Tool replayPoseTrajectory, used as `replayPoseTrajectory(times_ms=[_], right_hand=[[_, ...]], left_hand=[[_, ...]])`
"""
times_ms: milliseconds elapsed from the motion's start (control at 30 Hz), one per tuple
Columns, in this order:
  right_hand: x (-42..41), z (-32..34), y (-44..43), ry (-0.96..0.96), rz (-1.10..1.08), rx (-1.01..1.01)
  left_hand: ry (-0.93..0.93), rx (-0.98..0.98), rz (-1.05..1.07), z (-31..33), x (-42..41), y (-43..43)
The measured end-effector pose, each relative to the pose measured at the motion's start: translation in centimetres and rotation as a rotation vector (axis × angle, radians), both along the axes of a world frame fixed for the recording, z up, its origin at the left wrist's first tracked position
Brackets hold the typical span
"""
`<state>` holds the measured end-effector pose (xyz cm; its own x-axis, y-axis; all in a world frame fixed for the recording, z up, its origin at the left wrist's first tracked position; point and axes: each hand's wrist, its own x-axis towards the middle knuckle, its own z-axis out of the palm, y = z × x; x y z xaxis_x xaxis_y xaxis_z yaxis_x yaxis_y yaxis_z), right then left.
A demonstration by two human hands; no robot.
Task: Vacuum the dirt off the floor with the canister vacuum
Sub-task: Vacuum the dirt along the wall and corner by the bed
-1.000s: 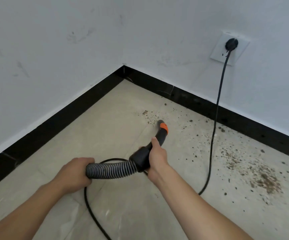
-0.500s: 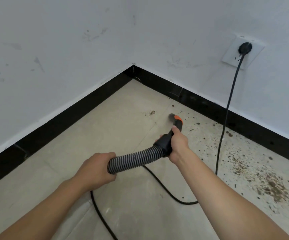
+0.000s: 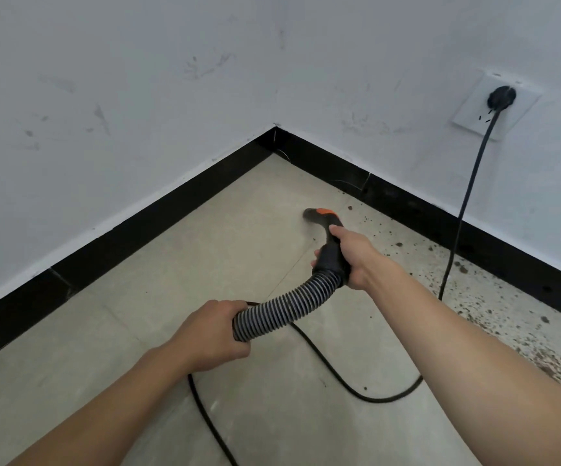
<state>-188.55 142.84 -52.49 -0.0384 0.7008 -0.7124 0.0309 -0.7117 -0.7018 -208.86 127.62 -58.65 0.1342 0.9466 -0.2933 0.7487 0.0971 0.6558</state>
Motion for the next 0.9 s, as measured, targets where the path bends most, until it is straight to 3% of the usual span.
replayPoseTrajectory(times_ms=[167, 333, 567, 800, 900], right_hand=[[-1.3, 1.0, 0.6, -0.022, 0.174, -0.030], [-3.3, -1.8, -0.6, 0.051, -0.081, 0.036], [-5.9, -6.9, -12.9, 0.078, -0.370, -0.028], [-5.5, -4.7, -5.6, 0.105, -0.211, -0.019], [-5.3, -4.2, -4.4, 0.135, -0.266, -0.026]], left_hand=[[0.011, -0.003, -0.018, 0.2, -0.2, -0.2], [0.088, -0.003, 0.066, -0.2, -3.3, -0.2], [0.337, -0.168, 0.057, -2.8, -9.8, -3.2], [0.194, -0.066, 0.100, -2.0, -7.4, -2.1], [0.135, 0.044, 0.084, -0.4, -6.4, -1.8]])
